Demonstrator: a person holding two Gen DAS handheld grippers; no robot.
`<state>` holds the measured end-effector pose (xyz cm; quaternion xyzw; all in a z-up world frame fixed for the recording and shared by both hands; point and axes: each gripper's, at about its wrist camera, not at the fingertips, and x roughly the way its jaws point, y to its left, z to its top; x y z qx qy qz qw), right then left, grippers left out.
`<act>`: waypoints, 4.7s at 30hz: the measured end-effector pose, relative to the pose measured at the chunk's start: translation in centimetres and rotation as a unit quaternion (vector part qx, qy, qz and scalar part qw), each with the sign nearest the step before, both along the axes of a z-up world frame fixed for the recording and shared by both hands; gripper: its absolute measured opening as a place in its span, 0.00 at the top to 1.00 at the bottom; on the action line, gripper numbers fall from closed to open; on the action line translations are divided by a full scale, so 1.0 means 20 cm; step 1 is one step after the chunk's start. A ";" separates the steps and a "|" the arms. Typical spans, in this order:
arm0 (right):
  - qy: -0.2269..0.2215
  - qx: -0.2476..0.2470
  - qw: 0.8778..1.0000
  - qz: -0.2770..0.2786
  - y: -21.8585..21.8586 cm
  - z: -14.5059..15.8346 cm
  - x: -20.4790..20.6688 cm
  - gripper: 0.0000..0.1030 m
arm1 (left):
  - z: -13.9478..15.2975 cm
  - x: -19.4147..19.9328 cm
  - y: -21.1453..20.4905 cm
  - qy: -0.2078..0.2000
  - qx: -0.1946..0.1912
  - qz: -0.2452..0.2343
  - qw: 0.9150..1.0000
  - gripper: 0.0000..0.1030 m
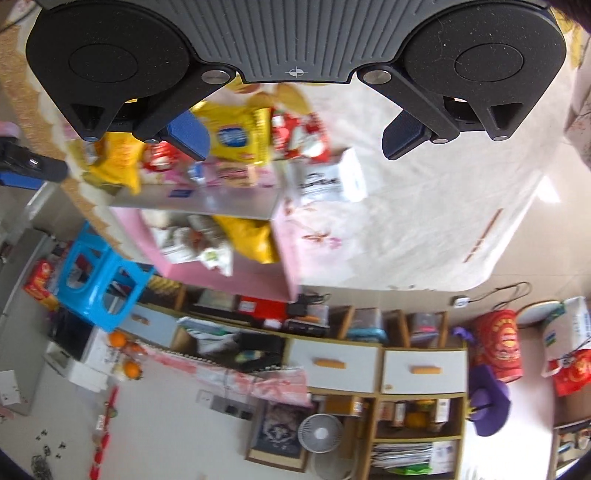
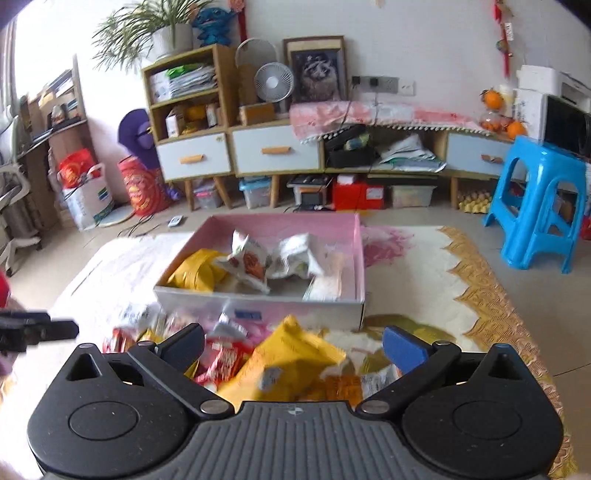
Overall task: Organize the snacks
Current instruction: 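Withdraw both tools from the box back over the snack pile, then grasp the red-white candy bag with the left tool while the right tool grasps the yellow bread bag, then carry the red bag and yellow bag with both tools into the pink box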
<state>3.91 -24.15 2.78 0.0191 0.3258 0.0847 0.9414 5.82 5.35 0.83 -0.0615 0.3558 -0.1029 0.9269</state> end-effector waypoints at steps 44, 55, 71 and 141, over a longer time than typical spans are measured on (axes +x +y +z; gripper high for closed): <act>0.102 -0.043 0.994 -0.011 0.16 -0.26 0.21 0.39 | -0.27 0.20 0.09 0.077 -0.063 0.041 0.994 0.65; 0.103 -0.042 0.994 -0.002 0.19 -0.26 0.24 0.43 | -0.28 0.24 0.05 0.078 -0.099 0.040 0.991 0.59; 0.125 -0.048 0.991 0.001 0.21 -0.25 0.25 0.57 | -0.28 0.29 -0.01 0.081 -0.141 0.059 0.985 0.28; 0.136 0.307 0.925 -0.176 -0.23 -0.18 0.70 0.56 | -0.04 0.95 -0.54 -0.023 0.018 -0.011 1.000 0.64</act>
